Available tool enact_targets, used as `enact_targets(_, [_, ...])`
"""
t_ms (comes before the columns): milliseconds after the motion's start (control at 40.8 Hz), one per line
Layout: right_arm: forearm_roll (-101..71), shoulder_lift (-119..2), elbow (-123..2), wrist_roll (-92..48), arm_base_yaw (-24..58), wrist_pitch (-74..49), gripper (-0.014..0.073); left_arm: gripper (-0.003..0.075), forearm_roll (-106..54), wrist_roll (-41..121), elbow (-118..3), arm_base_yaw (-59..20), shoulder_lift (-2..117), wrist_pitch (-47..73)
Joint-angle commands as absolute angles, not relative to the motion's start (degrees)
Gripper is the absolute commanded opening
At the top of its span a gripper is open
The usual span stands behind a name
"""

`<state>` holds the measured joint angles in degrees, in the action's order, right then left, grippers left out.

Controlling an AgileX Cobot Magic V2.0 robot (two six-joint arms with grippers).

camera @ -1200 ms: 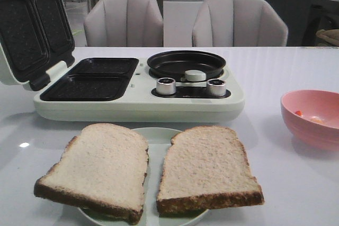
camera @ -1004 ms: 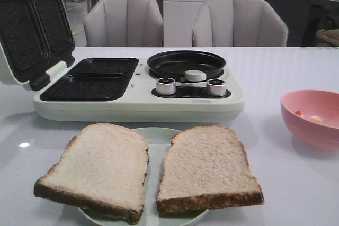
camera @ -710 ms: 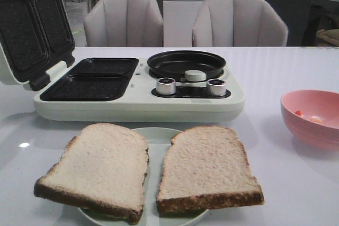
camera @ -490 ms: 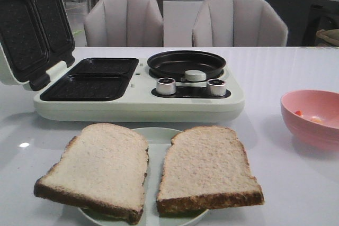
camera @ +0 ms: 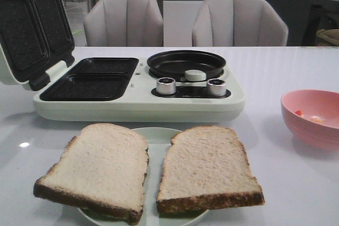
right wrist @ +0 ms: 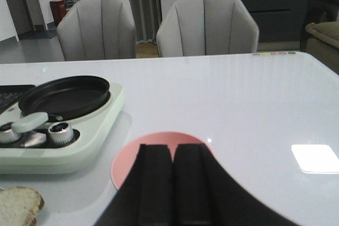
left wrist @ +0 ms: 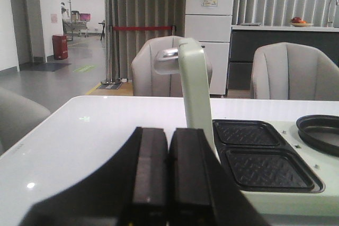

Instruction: Make breakfast with bread and shrimp

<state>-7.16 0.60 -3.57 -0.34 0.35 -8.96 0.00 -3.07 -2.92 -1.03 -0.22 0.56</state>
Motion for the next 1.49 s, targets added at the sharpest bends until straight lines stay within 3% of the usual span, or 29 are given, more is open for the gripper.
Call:
enact_targets(0, [-7.2,1.6,-11.1,-0.6,0.0,-8.4,0.0034,0.0101,-0.5,-3.3,-10.4,-1.1,-0.9,-2.0])
enact_targets(465, [-7.2,-15.6,-35.2,-0.6,0.0,-24.3,0.0034,0.0101,0.0,-3.3,-41.4,-1.1,16.1,25.9])
enact_targets(1053, [-5.9,-39.1,-35.5,-0.6,0.0,-27.6,0.0034,0.0102,-1.3,-3.3,-36.9,-1.1,24.1,33.4])
enact_targets(1151, [-4.5,-41.0,-35.5,-1.8,0.0,-27.6,0.0091,0.0109,-1.0,-3.3,-36.8,-1.1,24.1,33.5])
enact_targets(1249, [-4.5,-42.0,-35.5,-2.2,0.0,-27.5,0.0261,0.0209,-0.8,-3.3,-36.8,-1.1,24.1,33.5])
enact_targets(1322, [-4.6,-42.0,-35.5,-2.2,0.0,-27.5,0.0414,0.0356,0.0,-3.3,-36.8,-1.1,24.1,33.5])
enact_targets(1420, [-4.6,-42.0,-35.5,-2.2,0.0,-27.3,0.0515,0.0509,0.0,-3.3,-36.8,-1.1,24.1,33.5])
enact_targets(1469, [-4.6,-42.0,-35.5,-2.2,0.0,-27.2,0.0521,0.054,0.0,-3.3,-36.8,-1.1,24.1,33.5])
